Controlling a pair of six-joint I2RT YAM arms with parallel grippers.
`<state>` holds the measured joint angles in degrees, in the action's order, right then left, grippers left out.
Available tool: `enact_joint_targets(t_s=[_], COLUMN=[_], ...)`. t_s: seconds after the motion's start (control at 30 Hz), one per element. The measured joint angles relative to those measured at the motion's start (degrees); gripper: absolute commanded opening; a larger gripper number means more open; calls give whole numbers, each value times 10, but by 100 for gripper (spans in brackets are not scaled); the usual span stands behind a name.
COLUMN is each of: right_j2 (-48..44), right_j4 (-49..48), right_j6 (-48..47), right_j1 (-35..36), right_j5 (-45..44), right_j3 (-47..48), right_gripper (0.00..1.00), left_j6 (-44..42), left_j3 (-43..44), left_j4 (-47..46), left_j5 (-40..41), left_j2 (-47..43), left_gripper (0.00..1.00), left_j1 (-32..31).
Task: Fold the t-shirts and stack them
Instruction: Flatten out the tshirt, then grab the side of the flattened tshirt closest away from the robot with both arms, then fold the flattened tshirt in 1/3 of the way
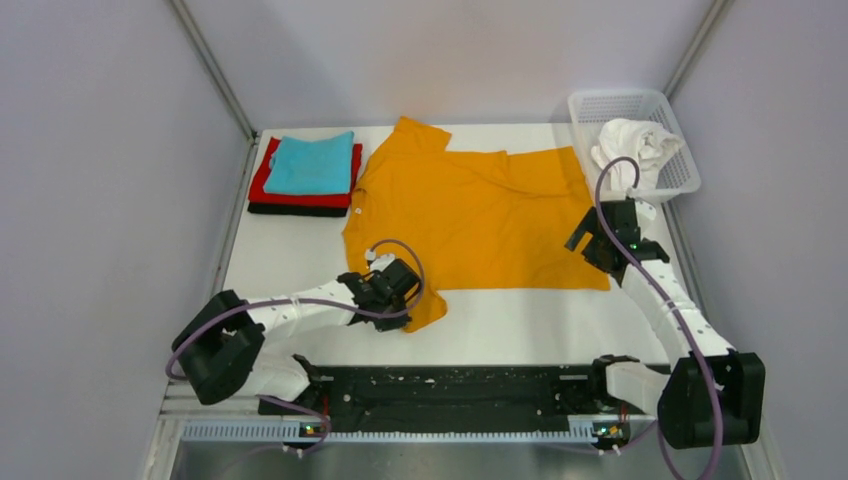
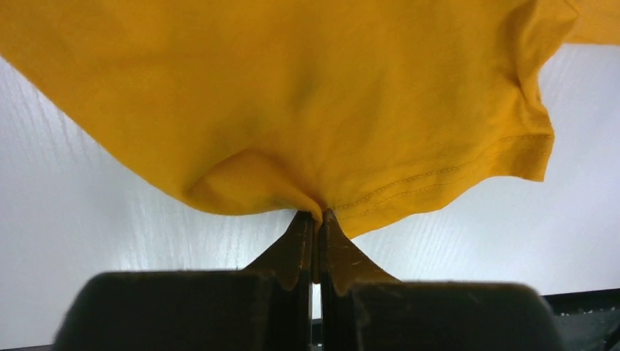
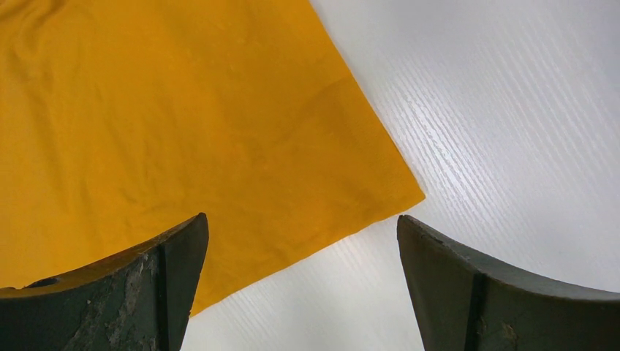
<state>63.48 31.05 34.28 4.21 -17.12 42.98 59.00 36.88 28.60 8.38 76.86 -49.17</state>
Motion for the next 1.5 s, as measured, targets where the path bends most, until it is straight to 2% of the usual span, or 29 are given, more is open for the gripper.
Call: enact_joint_targets(t_s=[0.1, 0.3, 0.43, 0.53, 0.73, 0.9, 1.1, 1.3, 1.5], right_j2=[-1, 3, 26, 47, 83, 92, 96, 89, 14], right_j4=[0, -16, -35, -52, -94, -115, -134, -139, -40], right_j6=[0, 6, 13, 16, 19, 20, 21, 24, 48], right_j1=[-15, -95, -113, -113, -114, -114, -115, -115, -115], right_j5=[-2, 17, 37, 47, 67, 80, 86, 92, 126], right_j3=[-4, -45, -78, -92, -97, -100, -108, -115, -118], right_gripper=[96, 79, 67, 46, 43, 33, 0, 0, 0], left_j6=[5, 15, 26, 32, 40, 42, 44, 44, 53], left_j3=[14, 22, 8, 0, -3, -8, -9, -13, -30], left_j4=[3, 9, 21, 34, 44, 44, 47, 68, 123], left_j5=[8, 15, 10, 9, 7, 6, 5, 4, -15], left_j2=[18, 24, 4, -10, -15, -21, -24, -34, -88], left_gripper=[0, 0, 0, 0, 0, 0, 0, 0, 0], left_j1=[-14, -31, -38, -39, -39, -39, -39, -40, -45])
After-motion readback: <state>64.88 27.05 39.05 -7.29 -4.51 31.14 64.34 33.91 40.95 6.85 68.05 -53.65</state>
